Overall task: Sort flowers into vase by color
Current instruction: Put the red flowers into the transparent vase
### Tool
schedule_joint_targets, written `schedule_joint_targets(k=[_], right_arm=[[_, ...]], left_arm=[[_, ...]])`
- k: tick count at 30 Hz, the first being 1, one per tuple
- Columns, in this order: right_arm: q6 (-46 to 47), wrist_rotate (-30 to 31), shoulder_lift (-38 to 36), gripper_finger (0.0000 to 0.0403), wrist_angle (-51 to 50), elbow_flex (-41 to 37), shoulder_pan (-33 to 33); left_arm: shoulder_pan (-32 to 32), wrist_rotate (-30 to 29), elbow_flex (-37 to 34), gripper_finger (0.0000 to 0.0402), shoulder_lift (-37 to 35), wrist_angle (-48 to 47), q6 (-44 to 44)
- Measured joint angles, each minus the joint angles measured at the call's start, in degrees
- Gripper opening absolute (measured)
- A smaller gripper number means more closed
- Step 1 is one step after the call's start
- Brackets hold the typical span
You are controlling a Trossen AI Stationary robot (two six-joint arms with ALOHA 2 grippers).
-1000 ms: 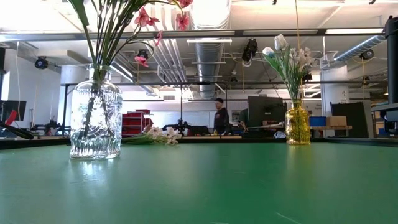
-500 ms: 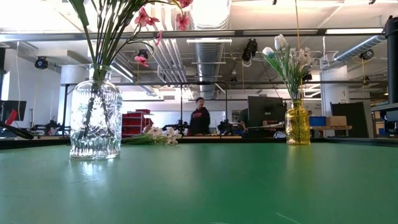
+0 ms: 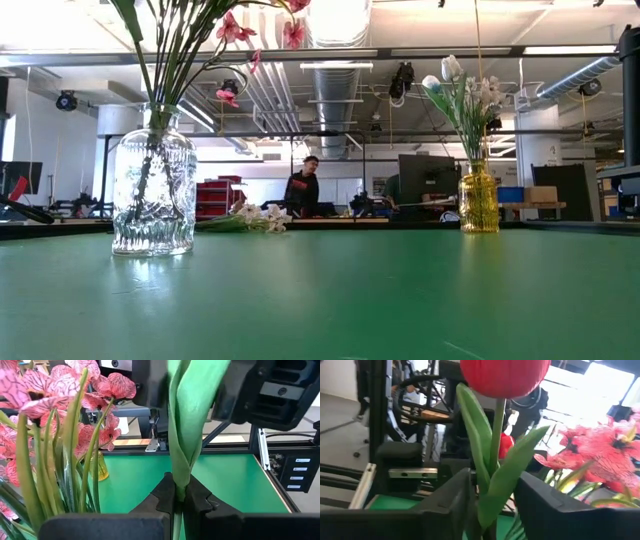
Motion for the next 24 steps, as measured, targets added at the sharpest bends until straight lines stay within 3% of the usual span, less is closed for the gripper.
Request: schedule_joint_targets(k=[7,12,20,24], right_arm=[[1.6,-3.5,0.0,0.0058,0.2,0.0,-1.1],[1.4,-3.5,0.0,0.0016,0.5,0.1,-1.0],[1.5,-3.5,0.0,0.0017,-0.5,0.1,-1.1],[1.6,-3.5,0.0,0.0017,-1.1,0.1,-1.1]], left_arm=[[0.0,0.0,0.0,0.0001,0.0,0.5,0.0],[0.0,0.0,2.0,0.0037,0.0,0.3,0.0],[-0.6,0.0,7.3,0.0138,-0.1,-8.4,-0.6],[-1.1,0.0,11.0,0.017,-0.1,-13.4,-1.8]])
